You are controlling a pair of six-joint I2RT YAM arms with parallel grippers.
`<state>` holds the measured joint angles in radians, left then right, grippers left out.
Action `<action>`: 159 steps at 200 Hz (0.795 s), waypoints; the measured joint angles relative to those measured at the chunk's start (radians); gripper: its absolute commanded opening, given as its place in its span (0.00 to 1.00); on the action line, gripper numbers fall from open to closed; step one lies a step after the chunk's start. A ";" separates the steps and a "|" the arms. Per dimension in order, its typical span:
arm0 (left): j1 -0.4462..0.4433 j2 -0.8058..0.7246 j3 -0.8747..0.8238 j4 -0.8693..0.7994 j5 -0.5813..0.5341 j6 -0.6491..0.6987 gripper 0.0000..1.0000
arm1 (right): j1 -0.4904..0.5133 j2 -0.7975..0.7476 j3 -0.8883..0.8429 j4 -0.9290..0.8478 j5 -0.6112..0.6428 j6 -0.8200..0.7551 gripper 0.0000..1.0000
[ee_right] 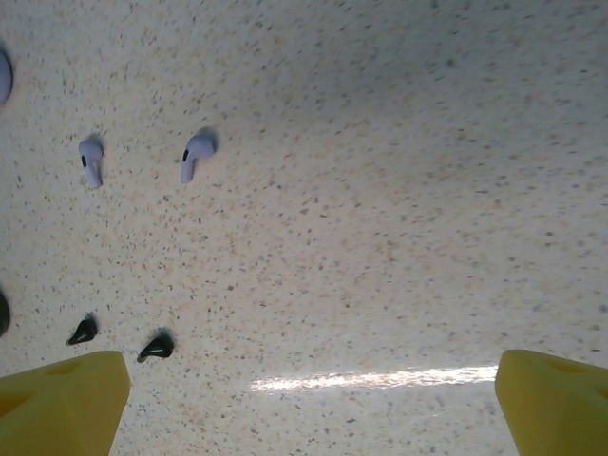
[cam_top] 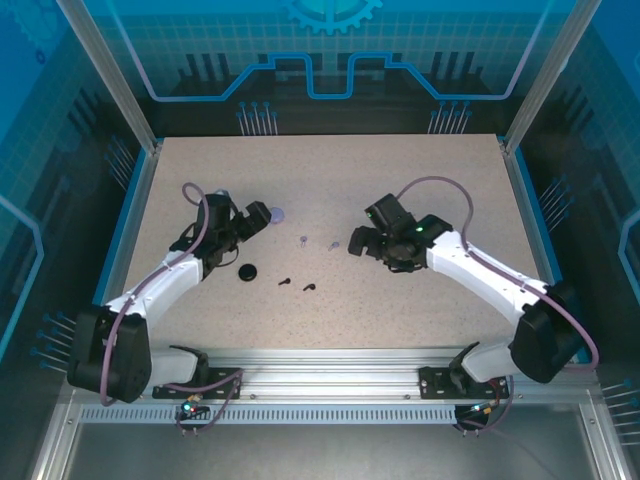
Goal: Insert the wireless bluetooth earbuds into the charging case
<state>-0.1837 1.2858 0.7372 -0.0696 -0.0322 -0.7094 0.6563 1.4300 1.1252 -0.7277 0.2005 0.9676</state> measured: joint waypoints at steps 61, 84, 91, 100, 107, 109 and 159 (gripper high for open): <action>0.006 0.042 -0.047 -0.039 0.008 0.001 0.99 | 0.089 0.119 0.083 0.015 -0.002 0.006 1.00; 0.006 0.085 -0.056 -0.038 0.022 0.001 0.99 | 0.090 0.133 0.092 0.016 -0.003 0.009 1.00; 0.006 0.098 -0.062 -0.038 0.026 0.001 0.99 | 0.090 0.134 0.093 0.017 -0.003 0.008 1.00; 0.006 0.110 -0.070 -0.038 0.031 0.001 0.99 | 0.090 0.135 0.094 0.020 -0.003 0.008 1.00; 0.006 0.119 -0.077 -0.038 0.034 0.001 0.99 | 0.090 0.135 0.094 0.021 -0.003 0.008 1.00; 0.006 0.121 -0.078 -0.038 0.034 0.001 0.99 | 0.090 0.135 0.094 0.022 -0.003 0.008 1.00; 0.006 0.148 -0.106 -0.024 0.067 0.001 0.99 | 0.090 0.135 0.095 0.022 -0.006 0.000 1.00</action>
<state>-0.1776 1.4338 0.6312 -0.0940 0.0349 -0.7086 0.7464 1.5646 1.2198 -0.7055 0.1947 0.9672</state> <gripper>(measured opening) 0.986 0.998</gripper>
